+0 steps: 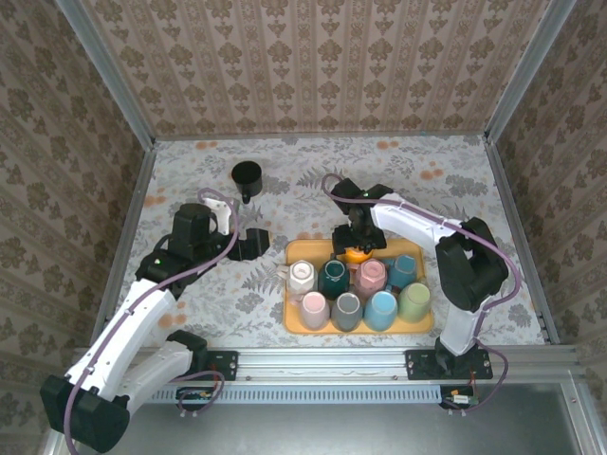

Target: Turn the mug right side up

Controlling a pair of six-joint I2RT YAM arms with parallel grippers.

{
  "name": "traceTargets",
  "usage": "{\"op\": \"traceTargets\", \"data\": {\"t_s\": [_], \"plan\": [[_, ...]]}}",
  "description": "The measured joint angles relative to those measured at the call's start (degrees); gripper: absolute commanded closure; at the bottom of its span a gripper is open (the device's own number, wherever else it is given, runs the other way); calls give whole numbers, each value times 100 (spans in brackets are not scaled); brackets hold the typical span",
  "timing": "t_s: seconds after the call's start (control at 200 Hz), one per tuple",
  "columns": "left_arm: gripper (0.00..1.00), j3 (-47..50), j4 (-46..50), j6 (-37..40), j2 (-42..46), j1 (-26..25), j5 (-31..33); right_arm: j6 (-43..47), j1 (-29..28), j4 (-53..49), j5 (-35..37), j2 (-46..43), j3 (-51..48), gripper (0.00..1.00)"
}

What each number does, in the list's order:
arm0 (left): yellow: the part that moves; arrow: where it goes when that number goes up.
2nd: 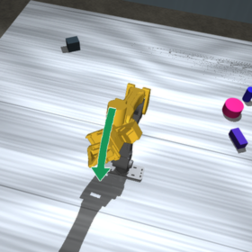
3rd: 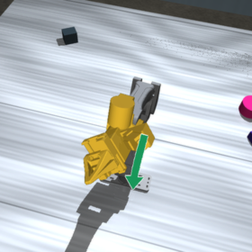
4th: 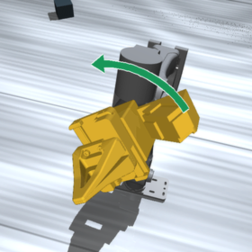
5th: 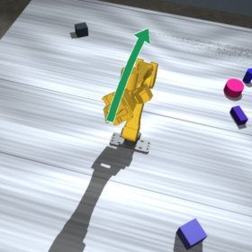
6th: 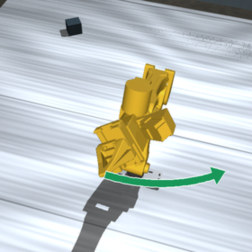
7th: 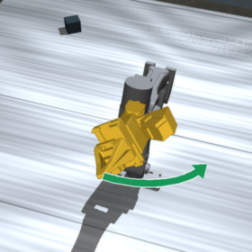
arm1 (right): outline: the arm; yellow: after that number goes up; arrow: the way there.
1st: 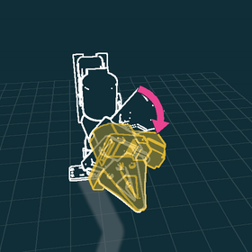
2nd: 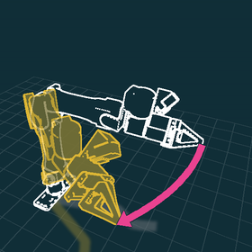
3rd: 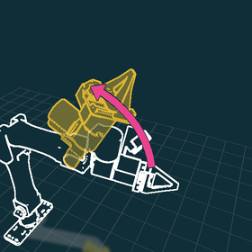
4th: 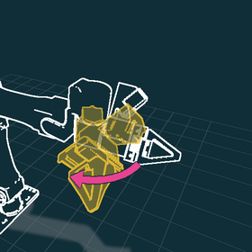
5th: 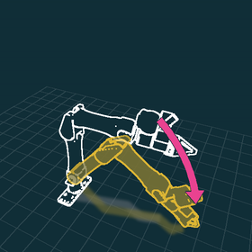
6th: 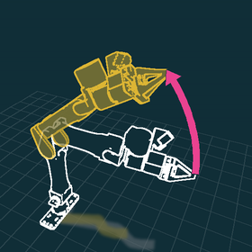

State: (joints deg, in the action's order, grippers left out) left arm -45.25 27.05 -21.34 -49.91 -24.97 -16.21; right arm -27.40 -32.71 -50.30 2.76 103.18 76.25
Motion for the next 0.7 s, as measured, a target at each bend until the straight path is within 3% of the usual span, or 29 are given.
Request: {"op": "traceTargets", "data": {"t_s": [0.245, 0.455, 0.7], "plan": [[2, 0, 50, 50, -2, 0, 129, 66, 9, 76, 96, -520, -61, 50], [2, -107, 201, 26, -133, 0, 98, 415, 9, 511, 243, -1727, -61, 57], [8, -1064, 623, -546, -188, -2, -57, 1294, 2, 1731, -57, -3211, -704, 58]]}}
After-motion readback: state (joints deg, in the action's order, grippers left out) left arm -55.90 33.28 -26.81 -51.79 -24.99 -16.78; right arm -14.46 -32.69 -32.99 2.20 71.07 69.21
